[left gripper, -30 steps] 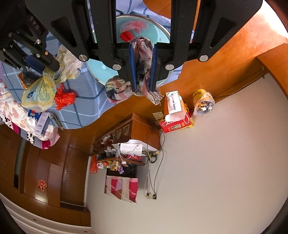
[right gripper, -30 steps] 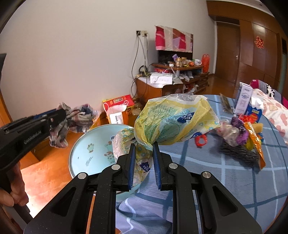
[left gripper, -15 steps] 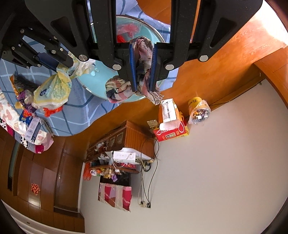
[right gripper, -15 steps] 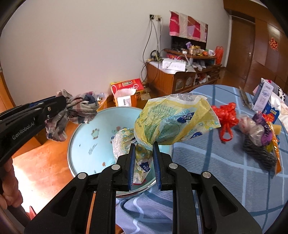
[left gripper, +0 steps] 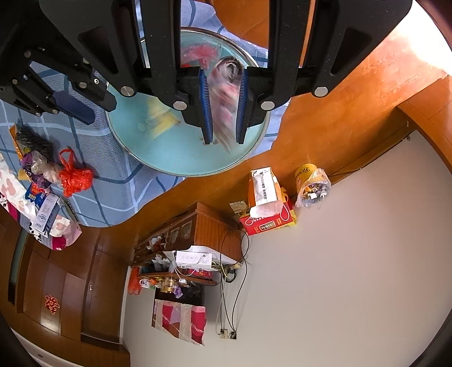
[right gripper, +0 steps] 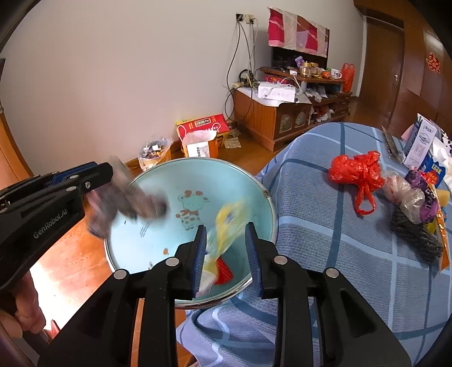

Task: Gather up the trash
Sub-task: 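Carry the bag and cloth over the light-blue bowl and open both tools, then move both open tools back toward the trash pile on the table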

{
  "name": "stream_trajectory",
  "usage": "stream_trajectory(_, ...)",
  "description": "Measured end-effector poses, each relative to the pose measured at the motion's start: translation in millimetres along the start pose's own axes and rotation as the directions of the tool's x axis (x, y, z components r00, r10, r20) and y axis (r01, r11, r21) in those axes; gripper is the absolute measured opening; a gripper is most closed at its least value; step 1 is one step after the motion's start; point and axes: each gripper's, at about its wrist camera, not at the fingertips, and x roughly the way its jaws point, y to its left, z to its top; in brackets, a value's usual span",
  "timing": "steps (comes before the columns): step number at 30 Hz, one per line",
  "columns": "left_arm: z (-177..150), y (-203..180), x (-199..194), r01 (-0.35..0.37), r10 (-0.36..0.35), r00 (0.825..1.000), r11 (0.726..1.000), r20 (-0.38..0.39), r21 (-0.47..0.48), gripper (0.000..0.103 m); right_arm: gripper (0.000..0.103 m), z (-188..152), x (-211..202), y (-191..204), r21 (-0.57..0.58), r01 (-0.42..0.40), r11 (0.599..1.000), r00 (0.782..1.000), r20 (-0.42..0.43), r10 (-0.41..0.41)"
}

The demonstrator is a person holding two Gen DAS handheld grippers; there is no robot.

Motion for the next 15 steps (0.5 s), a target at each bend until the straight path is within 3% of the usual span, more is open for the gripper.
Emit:
stream_trajectory(4,0,1,0,-0.013,0.013,1.000,1.000,-0.001,-0.006,0.032,0.042,1,-6,-3,0.022,-0.002,1.000,1.000,0.012,0.002)
stream_trajectory(9,0,1,-5,-0.032,0.033,0.999,0.999,0.004,-0.025,0.060,0.078,5,-20,-9,0.053,-0.004,0.999,0.999,0.051,0.002)
stream_trajectory(13,2,-2,-10,-0.032,0.033,0.999,0.999,0.014,-0.027,0.070,0.086,4,-29,-17,0.082,0.033,0.996,0.995,0.089,-0.040)
stream_trajectory(15,2,-5,-12,-0.033,0.034,0.999,0.999,0.018,-0.026,0.080,0.089,4,-33,-25,0.105,0.064,0.992,0.992,0.104,-0.075)
